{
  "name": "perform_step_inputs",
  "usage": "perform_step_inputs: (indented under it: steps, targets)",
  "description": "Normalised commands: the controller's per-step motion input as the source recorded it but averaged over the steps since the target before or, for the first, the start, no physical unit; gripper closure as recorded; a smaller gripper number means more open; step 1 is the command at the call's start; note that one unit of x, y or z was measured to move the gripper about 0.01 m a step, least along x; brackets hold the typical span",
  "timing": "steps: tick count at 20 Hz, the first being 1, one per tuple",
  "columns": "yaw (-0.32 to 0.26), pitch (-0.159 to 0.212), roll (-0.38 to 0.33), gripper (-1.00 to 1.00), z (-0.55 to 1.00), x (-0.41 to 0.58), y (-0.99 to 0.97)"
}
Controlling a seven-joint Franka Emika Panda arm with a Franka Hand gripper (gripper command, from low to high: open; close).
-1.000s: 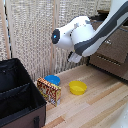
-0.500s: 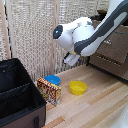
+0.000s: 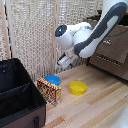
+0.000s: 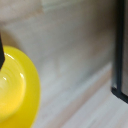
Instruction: Kindly move your gripper toward the top drawer's handle. With caution, hold the handle robustly using your gripper and pull open the top drawer. Let the handle go. Relocate your gripper to the bowl placed in the background. Gently hold the bowl using your gripper. Bring the gripper and the bowl to the ajar drawer. Softly release the bowl into it.
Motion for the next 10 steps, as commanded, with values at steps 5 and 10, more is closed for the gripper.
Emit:
perform_step_inputs:
  steps: [5,10]
  targets:
    - [-0.071,0.0,0.301,-1.0,-0.1,0.742,0.08]
    - [-0.054,0.006,0.322,-1.0,-0.03,0.786,0.15]
